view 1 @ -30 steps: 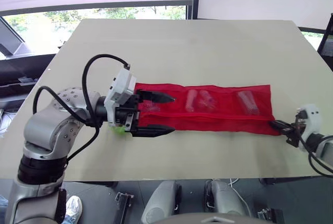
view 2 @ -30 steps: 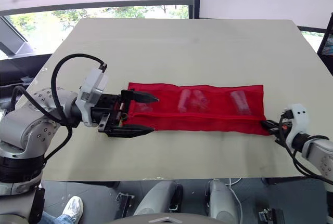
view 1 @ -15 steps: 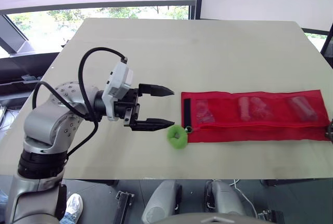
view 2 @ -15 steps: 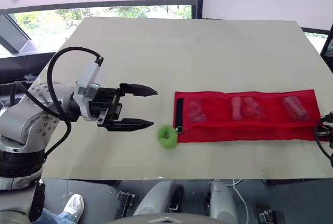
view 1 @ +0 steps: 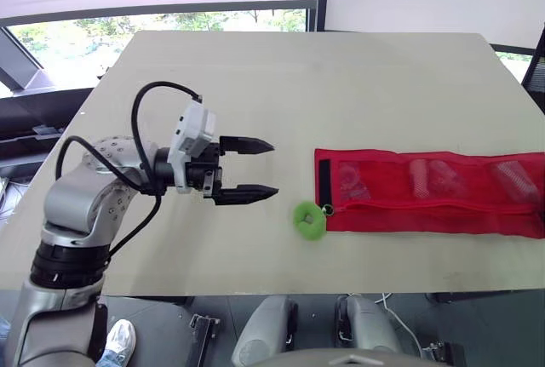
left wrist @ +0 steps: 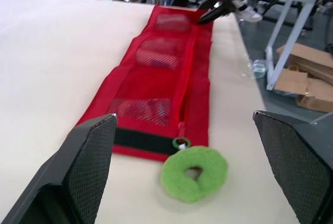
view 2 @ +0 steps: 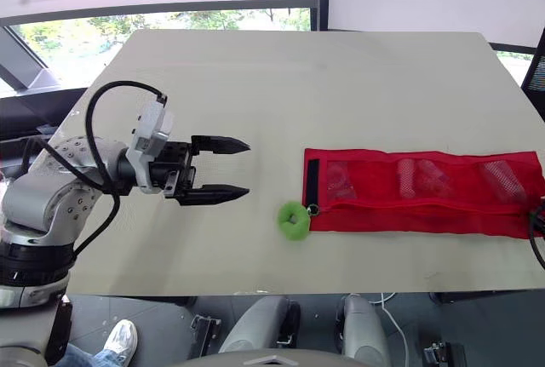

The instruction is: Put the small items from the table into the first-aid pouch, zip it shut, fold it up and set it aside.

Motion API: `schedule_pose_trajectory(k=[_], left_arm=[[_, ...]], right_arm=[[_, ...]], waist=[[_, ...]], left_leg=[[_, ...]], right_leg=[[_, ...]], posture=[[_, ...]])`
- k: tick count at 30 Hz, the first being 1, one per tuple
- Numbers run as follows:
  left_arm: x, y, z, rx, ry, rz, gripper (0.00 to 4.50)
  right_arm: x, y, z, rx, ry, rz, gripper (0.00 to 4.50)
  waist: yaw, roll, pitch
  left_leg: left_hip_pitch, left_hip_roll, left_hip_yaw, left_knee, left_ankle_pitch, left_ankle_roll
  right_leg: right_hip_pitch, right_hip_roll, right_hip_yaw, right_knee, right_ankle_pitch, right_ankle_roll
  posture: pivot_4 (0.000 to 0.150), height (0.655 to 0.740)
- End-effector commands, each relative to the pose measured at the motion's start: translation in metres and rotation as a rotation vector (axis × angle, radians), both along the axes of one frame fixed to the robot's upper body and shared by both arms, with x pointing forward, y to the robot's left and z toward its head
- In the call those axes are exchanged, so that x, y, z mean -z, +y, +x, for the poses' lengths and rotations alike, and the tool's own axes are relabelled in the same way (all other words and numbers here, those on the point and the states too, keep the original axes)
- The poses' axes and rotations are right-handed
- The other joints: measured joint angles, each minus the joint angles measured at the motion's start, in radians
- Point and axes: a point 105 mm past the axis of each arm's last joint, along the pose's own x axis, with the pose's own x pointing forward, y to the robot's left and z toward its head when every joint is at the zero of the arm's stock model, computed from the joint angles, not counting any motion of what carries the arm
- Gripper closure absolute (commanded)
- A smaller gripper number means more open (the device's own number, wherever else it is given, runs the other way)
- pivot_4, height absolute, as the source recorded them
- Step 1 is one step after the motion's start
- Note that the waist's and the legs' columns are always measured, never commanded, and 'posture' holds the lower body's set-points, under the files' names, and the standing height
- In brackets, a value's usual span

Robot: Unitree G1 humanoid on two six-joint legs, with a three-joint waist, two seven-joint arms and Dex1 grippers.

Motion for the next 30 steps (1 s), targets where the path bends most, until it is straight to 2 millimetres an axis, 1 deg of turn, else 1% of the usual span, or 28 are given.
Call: schedule_pose_trajectory(k=[1,3,4,6,8,11,12,15,17,19,22,26,30], left_arm=[[0.007,0.005,0.015,-0.064,-0.006,0.037,0.0],[0.015,0.006,0.022,-0.077,0.024,0.042,0.0],[0.017,0.005,0.028,-0.095,0.042,0.026,0.0],[0.021,0.003,0.042,-0.133,0.081,0.0,0.0],[0.028,0.001,0.054,-0.161,0.095,0.013,0.0],[0.034,-0.006,0.062,-0.151,0.16,-0.001,0.0],[0.037,-0.01,0.065,-0.149,0.189,-0.008,0.0],[0.049,-0.02,0.077,-0.164,0.243,-0.003,0.0],[0.056,-0.026,0.083,-0.172,0.26,0.008,0.0],[0.068,-0.031,0.092,-0.196,0.258,0.047,0.0],[0.083,-0.044,0.102,-0.214,0.249,0.101,0.0],[0.091,-0.063,0.106,-0.201,0.29,0.087,0.0],[0.099,-0.076,0.109,-0.194,0.312,0.08,0.0]], right_arm=[[-0.036,0.012,-0.011,-0.102,-0.111,-0.03,0.09],[-0.042,0.024,-0.018,-0.167,-0.13,-0.032,0.09],[-0.046,0.034,-0.021,-0.213,-0.149,-0.021,0.09],[-0.055,0.062,-0.025,-0.331,-0.225,0.038,0.09],[-0.062,0.087,-0.028,-0.418,-0.283,0.078,0.09],[-0.068,0.126,-0.03,-0.531,-0.344,0.162,0.09],[-0.07,0.14,-0.031,-0.568,-0.359,0.19,0.09],[-0.072,0.178,-0.031,-0.664,-0.405,0.262,0.09],[-0.073,0.192,-0.033,-0.7,-0.418,0.301,0.09],[-0.072,0.207,-0.035,-0.75,-0.413,0.331,0.09],[-0.07,0.222,-0.039,-0.818,-0.389,0.349,0.09],[-0.07,0.232,-0.042,-0.865,-0.381,0.379,0.09],[-0.072,0.238,-0.047,-0.902,-0.376,0.392,0.09]], waist=[[0.003,0.0,0.0],[0.002,0.0,0.0],[0.002,0.0,0.0],[0.002,-0.001,0.001],[0.002,-0.001,0.001],[0.0,-0.001,0.001],[0.0,-0.001,0.001],[0.001,-0.002,0.001],[0.003,-0.002,0.001],[0.004,-0.002,0.001],[0.005,-0.003,0.001],[0.004,-0.004,0.002],[0.006,-0.004,0.001]], left_leg=[[0.0,0.0,0.0,0.0,0.0,0.0],[0.0,0.0,0.0,0.0,0.0,0.0],[0.0,0.0,0.0,0.0,0.0,0.0],[0.0,0.0,-0.001,0.0,0.0,0.0],[0.0,0.0,-0.001,0.0,0.0,0.0],[0.0,0.0,-0.001,0.0,0.0,0.0],[0.0,0.0,-0.001,0.0,0.0,0.0],[0.0,0.0,-0.001,0.0,0.0,0.0],[0.0,0.0,-0.001,0.0,0.0,0.0],[-0.001,0.0,-0.001,0.0,0.0,0.0],[-0.001,-0.001,-0.001,0.001,0.0,0.0],[-0.001,-0.001,-0.001,0.001,0.0,0.0],[-0.001,-0.001,-0.001,0.001,0.0,0.0]], right_leg=[[0.0,0.0,0.0,0.0,0.0,0.0],[0.0,0.0,0.0,0.0,0.0,0.0],[0.0,0.0,0.0,0.0,0.0,0.001],[0.0,0.0,0.0,0.0,-0.002,0.003],[0.0,0.0,-0.001,0.0,-0.002,0.003],[0.0,0.0,0.0,0.0,-0.001,0.003],[0.0,0.0,0.0,0.0,0.0,0.0],[-0.001,0.0,0.0,0.0,0.0,0.0],[-0.001,0.0,0.0,0.0,0.0,0.0],[-0.001,0.0,0.0,0.0,0.0,0.0],[-0.001,-0.001,0.0,0.0,0.0,0.0],[-0.001,-0.001,0.0,0.0,0.0,0.0],[-0.001,-0.001,0.0,0.0,0.0,0.0]], posture=[[0.15,0.7395],[0.15,0.7395],[0.15,0.7395],[0.15,0.7395],[0.15,0.7395],[0.15,0.7395],[0.15,0.7395],[0.15,0.7395],[0.15,0.7395],[0.15,0.7395],[0.15,0.7395],[0.15,0.7395],[0.15,0.7395]])
